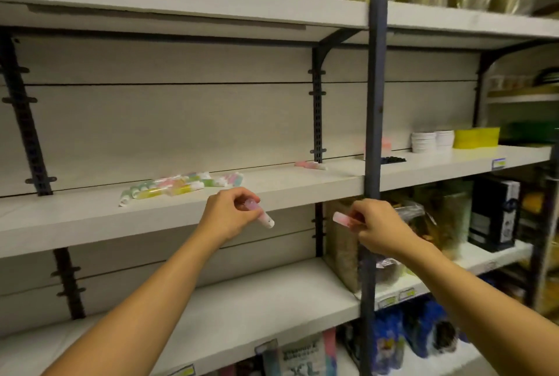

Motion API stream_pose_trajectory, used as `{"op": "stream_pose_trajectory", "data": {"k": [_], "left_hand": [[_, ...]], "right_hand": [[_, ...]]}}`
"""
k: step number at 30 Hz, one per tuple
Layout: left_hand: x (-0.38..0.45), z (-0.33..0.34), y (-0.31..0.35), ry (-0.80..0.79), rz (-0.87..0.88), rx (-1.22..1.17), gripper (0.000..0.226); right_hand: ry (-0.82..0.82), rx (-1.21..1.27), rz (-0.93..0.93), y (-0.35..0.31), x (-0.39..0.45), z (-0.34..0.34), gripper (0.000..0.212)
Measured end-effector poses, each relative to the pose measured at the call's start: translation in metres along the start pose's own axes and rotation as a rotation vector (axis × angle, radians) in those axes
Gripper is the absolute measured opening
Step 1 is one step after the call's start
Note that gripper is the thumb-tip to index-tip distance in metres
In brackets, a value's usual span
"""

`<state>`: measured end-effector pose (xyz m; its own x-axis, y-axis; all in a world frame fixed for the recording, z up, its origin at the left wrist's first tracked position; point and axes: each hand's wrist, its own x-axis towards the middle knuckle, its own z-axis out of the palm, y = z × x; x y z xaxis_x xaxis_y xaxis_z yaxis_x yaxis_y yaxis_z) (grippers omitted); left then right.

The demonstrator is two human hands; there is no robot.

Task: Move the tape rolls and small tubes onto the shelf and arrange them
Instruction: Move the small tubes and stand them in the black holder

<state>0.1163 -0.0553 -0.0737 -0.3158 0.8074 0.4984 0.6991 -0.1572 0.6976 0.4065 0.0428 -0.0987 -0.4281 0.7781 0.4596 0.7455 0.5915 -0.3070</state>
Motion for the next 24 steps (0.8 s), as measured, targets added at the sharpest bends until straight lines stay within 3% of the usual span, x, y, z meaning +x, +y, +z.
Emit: {"op": "stream_pose_trajectory", "data": {"k": [16,24], "left_hand": [[0.028,0.197,0.128,-0.076,0.15,-0.051,0.013],[0.047,0.264,0.161,-0.105,0.237,-0.085,0.032]], "right_hand": [[0.148,-0.093,0.086,0.204,-0.05,-0.11,0.014],[0.181,-0.072,0.089,0.266,-0.035,-0.141,0.014]]}}
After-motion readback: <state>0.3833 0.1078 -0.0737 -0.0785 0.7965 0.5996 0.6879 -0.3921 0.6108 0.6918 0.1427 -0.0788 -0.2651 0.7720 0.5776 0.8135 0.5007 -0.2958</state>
